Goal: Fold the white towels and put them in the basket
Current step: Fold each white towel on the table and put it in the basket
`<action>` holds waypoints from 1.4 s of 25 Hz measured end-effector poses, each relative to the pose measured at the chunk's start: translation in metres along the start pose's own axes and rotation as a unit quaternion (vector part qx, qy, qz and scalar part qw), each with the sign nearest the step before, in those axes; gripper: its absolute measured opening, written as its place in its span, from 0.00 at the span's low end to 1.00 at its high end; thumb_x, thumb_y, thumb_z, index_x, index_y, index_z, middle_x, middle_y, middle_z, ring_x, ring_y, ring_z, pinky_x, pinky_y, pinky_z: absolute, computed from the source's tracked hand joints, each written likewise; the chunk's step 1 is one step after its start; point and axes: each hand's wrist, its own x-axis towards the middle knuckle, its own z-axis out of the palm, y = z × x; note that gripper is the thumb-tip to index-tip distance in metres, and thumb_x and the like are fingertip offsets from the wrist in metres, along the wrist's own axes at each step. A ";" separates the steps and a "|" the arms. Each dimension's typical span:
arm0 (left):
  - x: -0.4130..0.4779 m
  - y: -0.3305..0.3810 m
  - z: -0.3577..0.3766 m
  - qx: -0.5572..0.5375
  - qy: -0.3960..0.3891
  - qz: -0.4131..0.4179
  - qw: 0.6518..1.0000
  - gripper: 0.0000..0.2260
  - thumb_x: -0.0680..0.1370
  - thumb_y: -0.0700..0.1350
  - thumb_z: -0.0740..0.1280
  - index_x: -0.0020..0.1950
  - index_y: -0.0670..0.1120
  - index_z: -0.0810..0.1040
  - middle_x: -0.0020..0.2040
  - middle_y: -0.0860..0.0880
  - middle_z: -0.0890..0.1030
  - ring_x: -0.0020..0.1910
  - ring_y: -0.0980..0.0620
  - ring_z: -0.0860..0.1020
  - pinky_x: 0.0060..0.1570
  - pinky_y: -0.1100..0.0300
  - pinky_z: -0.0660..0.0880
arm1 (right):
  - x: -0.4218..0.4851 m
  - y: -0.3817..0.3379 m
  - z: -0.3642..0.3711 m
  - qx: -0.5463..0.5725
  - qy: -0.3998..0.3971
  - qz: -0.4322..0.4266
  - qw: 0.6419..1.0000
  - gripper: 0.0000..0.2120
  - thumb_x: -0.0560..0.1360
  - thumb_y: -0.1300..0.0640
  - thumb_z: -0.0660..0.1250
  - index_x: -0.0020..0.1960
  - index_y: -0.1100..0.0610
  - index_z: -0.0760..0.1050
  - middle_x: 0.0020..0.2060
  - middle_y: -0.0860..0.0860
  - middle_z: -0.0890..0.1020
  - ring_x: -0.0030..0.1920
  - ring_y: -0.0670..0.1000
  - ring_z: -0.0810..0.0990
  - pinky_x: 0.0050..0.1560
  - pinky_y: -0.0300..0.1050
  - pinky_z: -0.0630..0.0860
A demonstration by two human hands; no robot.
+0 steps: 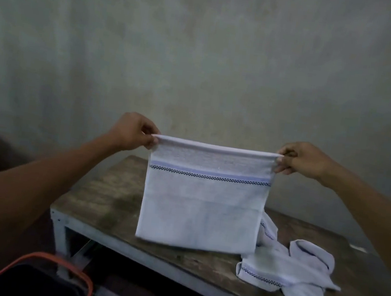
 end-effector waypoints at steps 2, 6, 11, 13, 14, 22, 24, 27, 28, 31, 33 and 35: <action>-0.003 0.000 0.011 -0.018 0.025 0.011 0.999 0.04 0.71 0.38 0.73 0.42 0.46 0.83 0.27 0.61 0.79 0.26 0.70 0.76 0.33 0.79 0.70 | -0.002 0.006 0.001 0.013 0.020 -0.010 1.000 0.09 0.77 0.69 0.61 0.40 0.59 0.73 0.40 0.62 0.80 0.28 0.41 0.81 0.30 0.32 0.77; -0.035 -0.007 0.026 0.004 -0.004 0.026 1.000 0.06 0.71 0.41 0.74 0.44 0.51 0.82 0.31 0.58 0.79 0.30 0.72 0.76 0.33 0.73 0.70 | -0.035 0.024 0.014 0.017 -0.015 0.003 1.000 0.07 0.76 0.69 0.62 0.42 0.60 0.74 0.41 0.64 0.82 0.37 0.51 0.83 0.34 0.34 0.78; -0.118 -0.025 0.051 -0.029 -0.251 -0.010 0.967 0.06 0.70 0.47 0.75 0.42 0.58 0.82 0.38 0.57 0.84 0.38 0.61 0.80 0.39 0.69 0.72 | -0.106 0.075 0.053 0.052 -0.124 0.065 0.989 0.04 0.74 0.69 0.66 0.45 0.63 0.77 0.38 0.59 0.84 0.40 0.55 0.84 0.43 0.46 0.79; -0.150 -0.032 0.070 -0.053 -0.303 -0.047 0.950 0.06 0.71 0.46 0.74 0.43 0.57 0.82 0.39 0.57 0.84 0.39 0.62 0.79 0.41 0.71 0.71 | -0.131 0.096 0.076 0.039 -0.156 0.078 0.984 0.04 0.73 0.70 0.66 0.45 0.63 0.77 0.36 0.58 0.84 0.38 0.52 0.84 0.39 0.42 0.78; -0.162 -0.036 0.081 -0.072 -0.316 -0.065 0.944 0.06 0.71 0.45 0.74 0.43 0.56 0.82 0.40 0.56 0.84 0.39 0.62 0.79 0.42 0.70 0.72 | -0.140 0.106 0.087 0.029 -0.167 0.081 0.982 0.03 0.73 0.69 0.66 0.44 0.63 0.77 0.34 0.58 0.84 0.36 0.51 0.84 0.37 0.40 0.77; -0.166 -0.082 0.155 -0.098 -0.229 -0.145 0.958 0.03 0.72 0.45 0.73 0.44 0.53 0.83 0.38 0.57 0.84 0.39 0.63 0.79 0.42 0.70 0.72 | -0.118 0.159 0.153 0.037 -0.018 0.049 0.998 0.06 0.74 0.63 0.67 0.44 0.53 0.80 0.41 0.49 0.83 0.42 0.47 0.80 0.44 0.38 0.74; -0.156 -0.092 0.167 -0.111 -0.199 -0.171 0.958 0.04 0.73 0.44 0.72 0.44 0.53 0.82 0.36 0.58 0.83 0.37 0.61 0.80 0.43 0.67 0.74 | -0.091 0.163 0.164 0.015 0.001 0.043 0.999 0.05 0.74 0.62 0.67 0.44 0.52 0.79 0.42 0.46 0.83 0.44 0.44 0.79 0.45 0.36 0.72; -0.135 -0.104 0.179 -0.105 -0.169 -0.175 0.964 0.05 0.74 0.42 0.71 0.42 0.53 0.81 0.39 0.56 0.82 0.36 0.63 0.79 0.40 0.68 0.74 | -0.044 0.169 0.172 -0.021 -0.030 0.040 0.999 0.04 0.75 0.61 0.67 0.47 0.53 0.79 0.43 0.45 0.81 0.45 0.43 0.78 0.45 0.36 0.70; -0.129 -0.107 0.183 -0.091 -0.161 -0.175 0.967 0.05 0.74 0.43 0.70 0.42 0.53 0.80 0.39 0.56 0.82 0.37 0.63 0.79 0.41 0.67 0.74 | -0.030 0.172 0.176 -0.041 -0.045 0.040 0.997 0.04 0.75 0.61 0.67 0.47 0.53 0.79 0.43 0.45 0.81 0.45 0.44 0.77 0.44 0.37 0.70; -0.116 -0.117 0.195 -0.068 -0.152 -0.194 0.967 0.02 0.75 0.45 0.69 0.44 0.51 0.81 0.41 0.52 0.82 0.41 0.57 0.80 0.41 0.63 0.73 | -0.002 0.182 0.188 -0.087 -0.070 0.053 0.992 0.05 0.74 0.61 0.67 0.44 0.52 0.78 0.41 0.49 0.82 0.44 0.49 0.78 0.44 0.41 0.69; -0.109 -0.121 0.201 -0.070 -0.141 -0.208 0.965 0.02 0.75 0.46 0.69 0.44 0.49 0.81 0.41 0.50 0.83 0.42 0.53 0.80 0.41 0.60 0.74 | 0.008 0.187 0.195 -0.098 -0.078 0.058 0.990 0.05 0.74 0.62 0.66 0.42 0.53 0.77 0.39 0.50 0.81 0.43 0.50 0.77 0.43 0.41 0.68; -0.104 -0.122 0.207 -0.091 -0.123 -0.223 0.963 0.03 0.75 0.45 0.68 0.45 0.47 0.81 0.41 0.47 0.83 0.41 0.51 0.81 0.40 0.60 0.74 | 0.012 0.190 0.200 -0.114 -0.086 0.056 0.988 0.05 0.75 0.62 0.65 0.42 0.54 0.76 0.39 0.49 0.79 0.40 0.47 0.75 0.39 0.37 0.67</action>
